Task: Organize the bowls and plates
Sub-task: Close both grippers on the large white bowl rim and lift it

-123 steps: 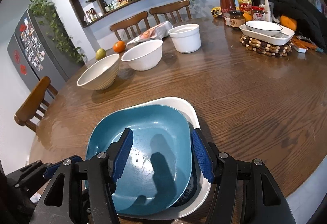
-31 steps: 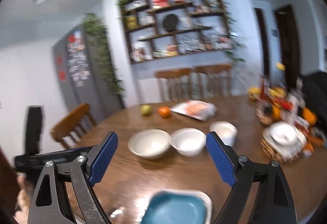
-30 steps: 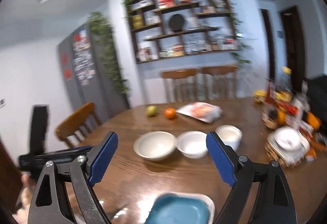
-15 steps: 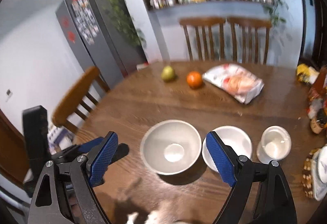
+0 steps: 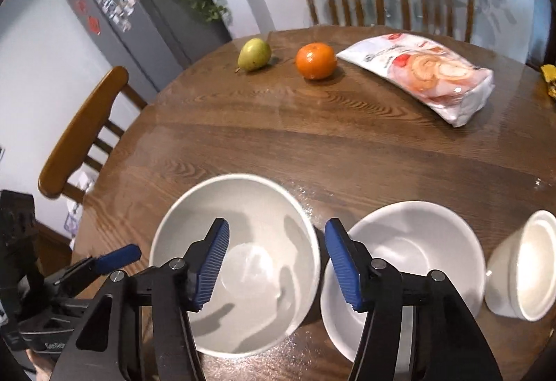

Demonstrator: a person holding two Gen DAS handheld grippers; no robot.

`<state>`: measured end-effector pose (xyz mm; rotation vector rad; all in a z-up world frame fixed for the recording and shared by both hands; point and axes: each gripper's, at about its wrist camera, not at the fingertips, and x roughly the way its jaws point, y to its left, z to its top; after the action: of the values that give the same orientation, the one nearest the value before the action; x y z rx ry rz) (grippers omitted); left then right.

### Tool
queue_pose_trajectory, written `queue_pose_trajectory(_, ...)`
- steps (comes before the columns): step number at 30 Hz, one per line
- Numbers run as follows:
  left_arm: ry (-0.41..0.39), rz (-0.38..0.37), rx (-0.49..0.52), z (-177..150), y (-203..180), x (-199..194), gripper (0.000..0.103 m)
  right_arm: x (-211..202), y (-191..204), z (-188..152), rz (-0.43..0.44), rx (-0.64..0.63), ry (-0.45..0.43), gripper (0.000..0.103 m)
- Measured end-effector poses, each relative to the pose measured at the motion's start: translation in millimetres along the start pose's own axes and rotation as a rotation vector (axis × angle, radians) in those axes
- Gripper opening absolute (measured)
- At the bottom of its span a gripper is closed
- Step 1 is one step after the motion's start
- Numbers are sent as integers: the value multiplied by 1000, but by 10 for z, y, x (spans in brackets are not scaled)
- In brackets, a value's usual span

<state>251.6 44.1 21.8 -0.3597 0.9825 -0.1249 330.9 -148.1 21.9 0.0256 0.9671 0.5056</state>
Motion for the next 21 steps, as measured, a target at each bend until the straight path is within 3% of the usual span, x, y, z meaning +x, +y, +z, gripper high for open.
queue_pose_trajectory(6, 33, 1, 20, -30, -34, 141, 72, 93, 15, -15, 6, -15, 27, 60)
queue_pose_trajectory(9, 36, 4, 28, -62, -51, 166, 49, 105, 53, -31, -14, -38, 26, 60)
queue_pose_trajectory(14, 61, -35, 47, -103, -110, 180, 46, 106, 61, -36, -14, -39, 24, 61)
queue_pose_trajectory(17, 47, -8, 56, -117, -122, 145, 44, 102, 73, -48, 11, -36, 34, 60)
queue_pose_trajectory(21, 47, -17, 47, -126, -113, 88, 44, 111, 166, -76, -30, -75, 30, 60)
